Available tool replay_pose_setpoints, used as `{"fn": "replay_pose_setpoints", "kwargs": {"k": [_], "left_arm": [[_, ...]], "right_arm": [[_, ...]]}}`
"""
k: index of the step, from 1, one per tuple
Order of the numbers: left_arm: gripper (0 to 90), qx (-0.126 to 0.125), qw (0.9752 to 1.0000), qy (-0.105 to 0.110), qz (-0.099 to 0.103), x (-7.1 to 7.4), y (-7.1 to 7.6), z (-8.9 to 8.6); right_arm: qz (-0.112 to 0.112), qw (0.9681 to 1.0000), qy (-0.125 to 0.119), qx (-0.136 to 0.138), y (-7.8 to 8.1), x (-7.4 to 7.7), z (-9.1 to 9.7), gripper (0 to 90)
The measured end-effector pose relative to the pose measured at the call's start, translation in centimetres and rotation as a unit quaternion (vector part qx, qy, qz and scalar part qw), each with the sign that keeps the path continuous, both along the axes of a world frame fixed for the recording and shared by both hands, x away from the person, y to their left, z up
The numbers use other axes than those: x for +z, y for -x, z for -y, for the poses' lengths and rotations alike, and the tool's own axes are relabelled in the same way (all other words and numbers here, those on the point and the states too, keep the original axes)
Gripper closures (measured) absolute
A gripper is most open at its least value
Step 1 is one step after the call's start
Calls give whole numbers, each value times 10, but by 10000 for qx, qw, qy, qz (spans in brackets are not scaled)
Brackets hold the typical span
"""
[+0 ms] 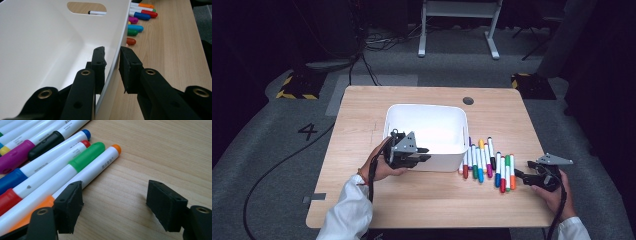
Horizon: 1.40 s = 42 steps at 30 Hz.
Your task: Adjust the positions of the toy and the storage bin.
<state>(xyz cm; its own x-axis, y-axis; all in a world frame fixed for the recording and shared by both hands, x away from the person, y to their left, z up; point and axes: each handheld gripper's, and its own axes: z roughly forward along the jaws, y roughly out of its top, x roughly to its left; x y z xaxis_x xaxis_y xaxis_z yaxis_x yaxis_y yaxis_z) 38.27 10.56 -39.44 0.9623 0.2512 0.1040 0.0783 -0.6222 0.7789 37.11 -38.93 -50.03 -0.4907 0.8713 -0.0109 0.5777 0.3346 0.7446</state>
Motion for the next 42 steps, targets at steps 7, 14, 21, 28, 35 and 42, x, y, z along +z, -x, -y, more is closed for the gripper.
{"fn": "replay_pose_setpoints", "kwargs": {"k": [7,14,21,28,35,42], "left_arm": [[732,16,10000,-12,-19,1,7,1],[605,386,9984,319,273,13,25,-13],[464,938,9929,547,492,14,59,-47],[306,1814,9808,611,385,-2,76,-82],[225,2416,9679,681,155,-20,81,-112],[197,2765,9608,201,-66,-55,70,-120]], "right_arm": [[-36,10000,-39,-48,-2,1,3,294],[91,9995,-271,-112,-7,10,6,304],[276,9995,-167,22,-24,32,-2,342],[253,9996,-102,119,-51,48,-23,373],[190,9996,-12,192,-74,58,-41,384],[-10,9999,22,104,-104,64,-56,447]]}}
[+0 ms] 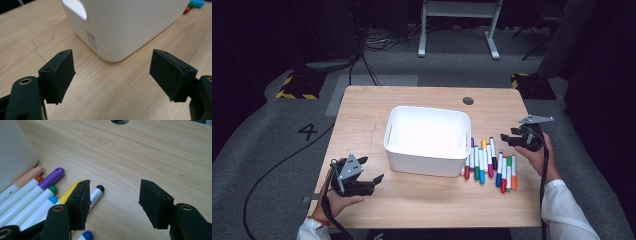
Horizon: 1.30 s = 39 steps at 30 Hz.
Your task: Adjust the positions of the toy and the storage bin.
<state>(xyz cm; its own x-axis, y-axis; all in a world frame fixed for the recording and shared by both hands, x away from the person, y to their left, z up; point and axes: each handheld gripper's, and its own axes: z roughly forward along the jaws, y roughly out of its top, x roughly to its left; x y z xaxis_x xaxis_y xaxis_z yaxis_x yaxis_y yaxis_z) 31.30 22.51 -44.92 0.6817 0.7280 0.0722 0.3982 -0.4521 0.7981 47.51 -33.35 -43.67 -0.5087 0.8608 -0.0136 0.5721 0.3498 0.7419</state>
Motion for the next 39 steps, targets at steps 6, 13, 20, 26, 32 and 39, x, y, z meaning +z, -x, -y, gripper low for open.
{"fn": "replay_pose_setpoints", "kwargs": {"k": [6,13,20,26,32,39], "left_arm": [[195,40,9990,-293,-338,-33,-18,9],[196,-166,9976,-419,-531,-48,-23,19],[195,-351,9967,-477,-555,-53,-22,25],[195,-445,9961,-458,-604,-53,-22,28],[194,-423,9962,-416,-642,-53,-23,28],[194,-468,9956,-409,-695,-53,-24,28]], "right_arm": [[-265,9996,5,-75,-24,-7,-14,543],[-532,9985,66,-61,-36,-18,-30,594],[-669,9974,246,-65,-39,-30,-34,654],[-775,9959,464,-41,-40,-43,-39,712],[-793,9965,223,-169,-33,-45,-32,731],[-811,9964,162,-173,-19,-45,-32,737]]}}
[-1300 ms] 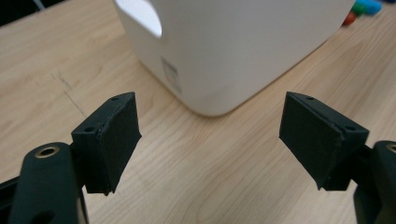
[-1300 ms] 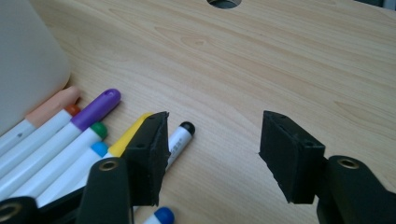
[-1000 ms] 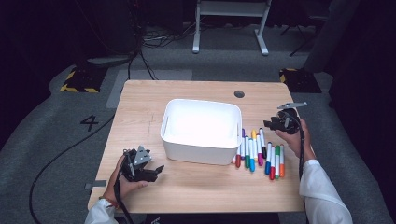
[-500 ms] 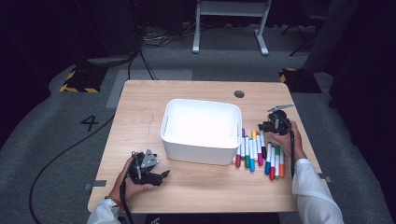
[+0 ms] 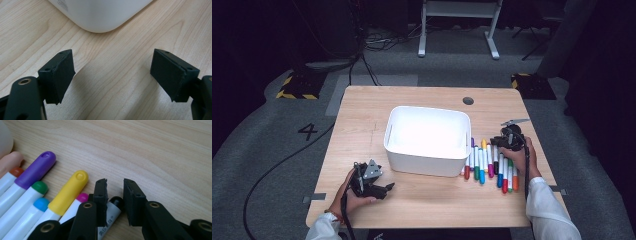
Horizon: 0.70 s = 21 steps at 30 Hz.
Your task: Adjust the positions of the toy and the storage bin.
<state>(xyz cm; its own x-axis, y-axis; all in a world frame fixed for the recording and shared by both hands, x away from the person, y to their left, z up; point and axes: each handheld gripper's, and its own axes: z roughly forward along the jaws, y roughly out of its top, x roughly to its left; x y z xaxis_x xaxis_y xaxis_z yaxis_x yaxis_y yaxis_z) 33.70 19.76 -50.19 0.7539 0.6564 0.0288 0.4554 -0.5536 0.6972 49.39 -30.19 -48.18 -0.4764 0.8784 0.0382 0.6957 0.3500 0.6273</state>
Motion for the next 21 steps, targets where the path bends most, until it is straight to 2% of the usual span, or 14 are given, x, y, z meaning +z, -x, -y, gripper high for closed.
{"fn": "replay_pose_setpoints", "kwargs": {"k": [2,5,7,9,10,11,13,14,15,16,18,19,21], "left_arm": [[194,-13,10000,0,-3,0,0,0],[194,-36,10000,10,18,0,0,2],[194,-38,10000,3,20,0,0,2],[194,-33,10000,-6,26,0,0,2],[194,-38,10000,-23,30,0,1,1],[194,-49,10000,-19,18,0,1,1],[194,-50,10000,-30,21,0,1,1],[194,-55,10000,-13,11,0,1,1],[194,-57,10000,-8,-3,0,1,1],[193,-51,10000,3,-26,0,1,1],[192,-51,10000,19,-37,0,0,0],[189,-46,10000,19,-37,0,0,0],[189,-45,10000,4,-31,0,0,1]], "right_arm": [[-4,10000,-15,7,2,0,-1,737],[0,9999,136,71,11,2,-8,733],[1,9999,126,50,15,4,-8,677],[-7,9999,-18,112,20,9,-4,579],[59,9999,-57,75,23,11,0,526],[127,9998,-143,-24,27,14,7,487],[252,9987,-421,-161,36,19,29,481],[370,9978,-482,-262,42,21,41,476],[370,9978,-482,-262,42,21,41,476],[600,9957,-598,-376,58,25,66,518],[627,9951,-645,-400,63,26,72,546],[665,9956,-429,-495,77,24,88,616],[655,9954,-406,-576,83,22,95,649]]}}
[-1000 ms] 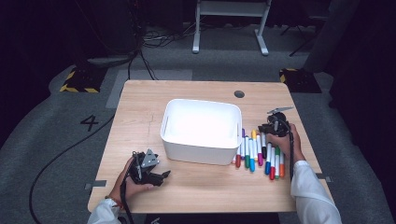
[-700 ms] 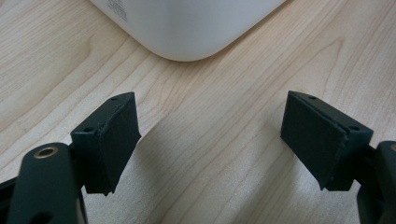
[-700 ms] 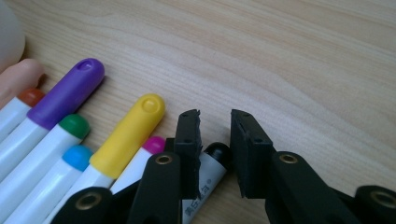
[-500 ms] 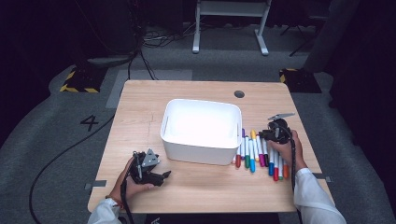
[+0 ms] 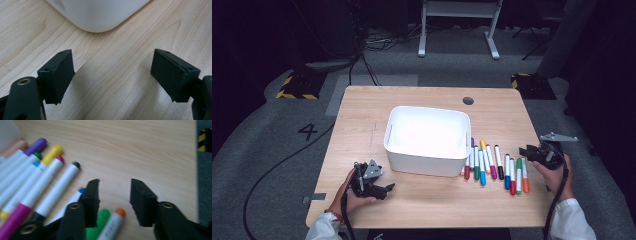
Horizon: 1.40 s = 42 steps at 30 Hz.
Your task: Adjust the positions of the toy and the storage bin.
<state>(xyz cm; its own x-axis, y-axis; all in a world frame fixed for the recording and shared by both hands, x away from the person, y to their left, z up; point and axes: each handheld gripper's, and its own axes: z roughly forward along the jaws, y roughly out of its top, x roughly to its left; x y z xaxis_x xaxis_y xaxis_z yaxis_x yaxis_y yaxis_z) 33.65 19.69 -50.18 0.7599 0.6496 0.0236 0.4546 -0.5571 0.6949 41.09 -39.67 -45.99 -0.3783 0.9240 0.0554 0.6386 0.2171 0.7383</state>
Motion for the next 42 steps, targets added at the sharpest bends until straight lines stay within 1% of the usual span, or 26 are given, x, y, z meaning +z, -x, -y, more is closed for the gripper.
{"fn": "replay_pose_setpoints", "kwargs": {"k": [1,2,4,5,6,7,8,9,10,11,12,13,14,15,17,19,22,23,25,28,31,33,36,38,40,42], "left_arm": [[189,-2,10000,-1,15,0,0,0],[189,0,10000,-3,10,0,0,0],[189,-1,10000,10,-1,0,0,0],[189,-1,10000,10,-1,0,0,0],[189,4,10000,1,-2,0,0,0],[189,1,10000,-11,21,0,1,0],[190,16,10000,11,9,0,1,0],[189,16,10000,11,9,0,1,0],[190,10,10000,15,19,0,1,0],[190,9,10000,3,13,0,2,0],[190,9,10000,2,11,0,2,0],[189,10,10000,6,10,0,2,0],[189,10,10000,2,12,0,2,0],[188,30,10000,17,-7,0,2,0],[187,35,10000,7,-4,0,1,0],[183,34,10000,-5,-10,0,1,1],[183,58,10000,14,-15,0,0,2],[183,73,10000,31,-31,0,0,2],[184,59,10000,8,-15,0,0,3],[183,52,10000,4,-10,0,-1,4],[183,77,9999,32,-58,0,-1,4],[171,80,9999,55,-109,0,-3,4],[168,128,9999,5,-15,0,-5,2],[168,198,9998,-31,18,0,-7,0],[169,284,9996,-9,-12,0,-11,-5],[168,366,9993,23,-67,0,-14,-10]], "right_arm": [[-57,9999,-131,-41,10,-7,11,707],[-92,9998,-190,-66,14,-11,16,727],[-145,9997,-157,-88,23,-17,21,741],[-145,9997,-157,-88,23,-17,21,741],[-201,9996,-219,-32,31,-21,21,743],[-183,9998,-97,2,34,-23,21,737],[-197,9998,-70,-14,39,-24,20,733],[-197,9998,-70,-14,39,-24,20,733],[-226,9997,-116,49,47,-27,17,711],[-226,9997,-116,49,47,-27,17,711],[-251,9996,-117,67,51,-29,15,694],[-143,9998,-125,117,60,-34,11,697],[-143,9998,-125,117,60,-34,11,697],[-132,9997,-81,175,68,-34,7,690],[-119,9998,-83,170,70,-34,6,691],[-72,9995,-205,209,76,-35,-4,694],[-65,9996,69,276,75,-34,-17,695],[-65,9996,69,276,75,-34,-17,695],[-33,9994,203,296,70,-34,-27,703],[-52,9995,147,284,67,-34,-31,715],[-27,9992,323,253,61,-33,-37,722],[-35,9994,311,135,55,-33,-38,740],[-52,9996,284,-6,45,-33,-37,766],[-66,9997,236,-83,37,-33,-38,766],[-104,9995,261,-160,31,-32,-41,765],[-196,9995,183,-151,28,-31,-43,726]]}}
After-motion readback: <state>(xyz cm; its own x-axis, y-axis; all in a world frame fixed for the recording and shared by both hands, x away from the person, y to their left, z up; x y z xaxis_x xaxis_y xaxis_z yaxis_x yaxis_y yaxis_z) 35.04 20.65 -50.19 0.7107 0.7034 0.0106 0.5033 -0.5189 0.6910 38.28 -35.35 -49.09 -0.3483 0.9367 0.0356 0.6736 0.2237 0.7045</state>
